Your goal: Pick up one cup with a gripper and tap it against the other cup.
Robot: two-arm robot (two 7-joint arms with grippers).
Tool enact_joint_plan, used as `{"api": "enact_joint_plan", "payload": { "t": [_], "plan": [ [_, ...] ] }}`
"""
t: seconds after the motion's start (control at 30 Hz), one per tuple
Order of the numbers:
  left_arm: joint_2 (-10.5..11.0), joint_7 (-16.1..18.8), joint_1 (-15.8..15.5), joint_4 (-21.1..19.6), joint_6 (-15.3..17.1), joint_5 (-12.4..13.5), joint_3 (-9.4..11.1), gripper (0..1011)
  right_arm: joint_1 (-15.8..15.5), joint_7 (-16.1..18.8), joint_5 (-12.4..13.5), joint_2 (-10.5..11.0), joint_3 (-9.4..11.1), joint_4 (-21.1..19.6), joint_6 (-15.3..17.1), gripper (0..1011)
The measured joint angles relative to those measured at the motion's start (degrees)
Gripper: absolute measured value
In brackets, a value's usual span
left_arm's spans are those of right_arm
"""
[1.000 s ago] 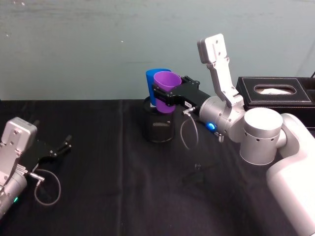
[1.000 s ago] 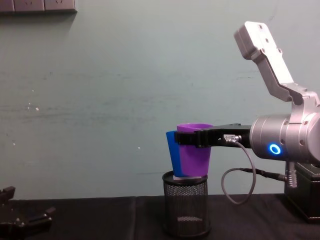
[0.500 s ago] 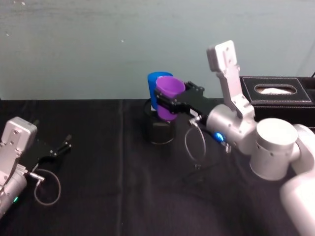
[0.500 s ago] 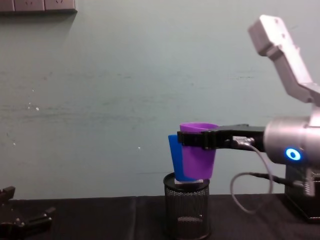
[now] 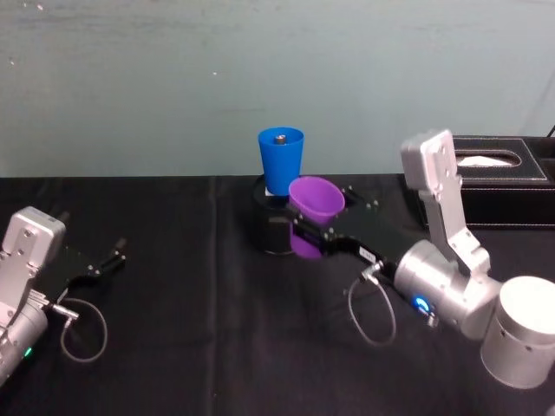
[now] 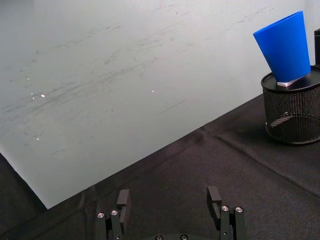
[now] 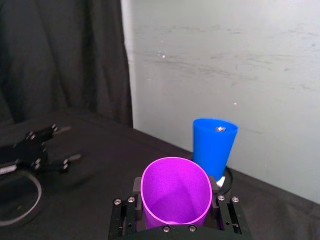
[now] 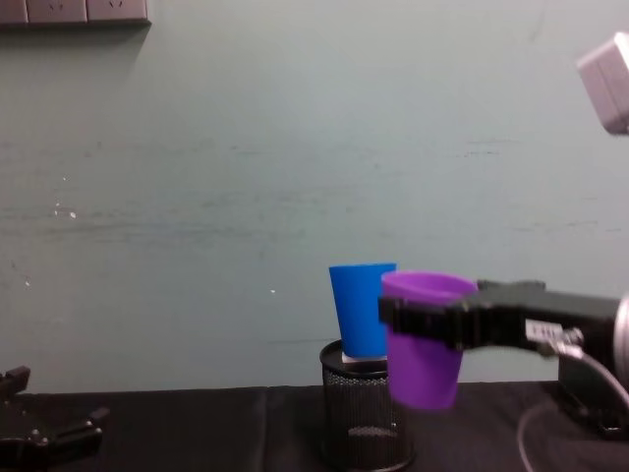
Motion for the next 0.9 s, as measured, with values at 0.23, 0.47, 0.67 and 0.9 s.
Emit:
{"api": "enact_joint_plan", "payload": {
  "t": [0.23, 0.47, 0.67, 0.9],
  "plan": [
    [0.0, 0.0, 0.0, 0.0, 0.0, 0.0, 0.0, 1000, -3.8, 0.1, -1.8, 1.8, -1.3, -0.9, -4.3, 731],
    [0.0, 0.0, 0.0, 0.0, 0.0, 0.0, 0.0, 1000, -6.3, 0.0, -4.6, 2.1, -2.6, 1.6, -8.9, 731],
    [0.0, 0.0, 0.0, 0.0, 0.0, 0.0, 0.0, 1000, -7.3, -0.5, -6.6, 1.0, -3.0, 4.7, -12.6, 731],
    [0.0, 0.0, 0.0, 0.0, 0.0, 0.0, 0.0, 1000, -7.4, -0.6, -7.6, -0.6, -2.4, 8.5, -15.5, 731]
  ]
}}
